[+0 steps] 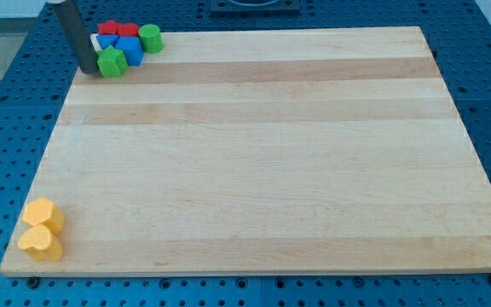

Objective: Move your arm to the bottom left corner

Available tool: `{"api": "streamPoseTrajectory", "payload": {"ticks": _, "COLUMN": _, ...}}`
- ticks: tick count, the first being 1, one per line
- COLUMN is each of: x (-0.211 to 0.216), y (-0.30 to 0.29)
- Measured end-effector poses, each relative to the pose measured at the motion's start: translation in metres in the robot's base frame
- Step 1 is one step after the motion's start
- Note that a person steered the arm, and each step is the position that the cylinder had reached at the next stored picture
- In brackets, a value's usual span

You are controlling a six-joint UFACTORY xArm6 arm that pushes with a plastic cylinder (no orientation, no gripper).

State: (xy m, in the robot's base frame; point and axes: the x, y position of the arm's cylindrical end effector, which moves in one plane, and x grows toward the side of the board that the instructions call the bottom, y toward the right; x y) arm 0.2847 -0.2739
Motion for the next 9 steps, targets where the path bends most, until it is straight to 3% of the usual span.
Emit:
{"api": "streamPoseTrajectory", "payload": {"ticks": 2, "x": 0.065, "y": 0.013}}
{"api": "streamPoseTrajectory", "payload": {"ticks": 4, "x": 0.149, "y": 0.114}}
{"api": "streamPoseTrajectory", "payload": {"ticks": 5, "x": 0.185, "y": 0.135}}
{"api": "streamPoseTrajectory", "payload": {"ticks": 8, "x": 0.31, "y": 0.138}}
{"api": "streamPoseTrajectory", "payload": {"ticks": 9, "x": 0.333, "y": 0.132}}
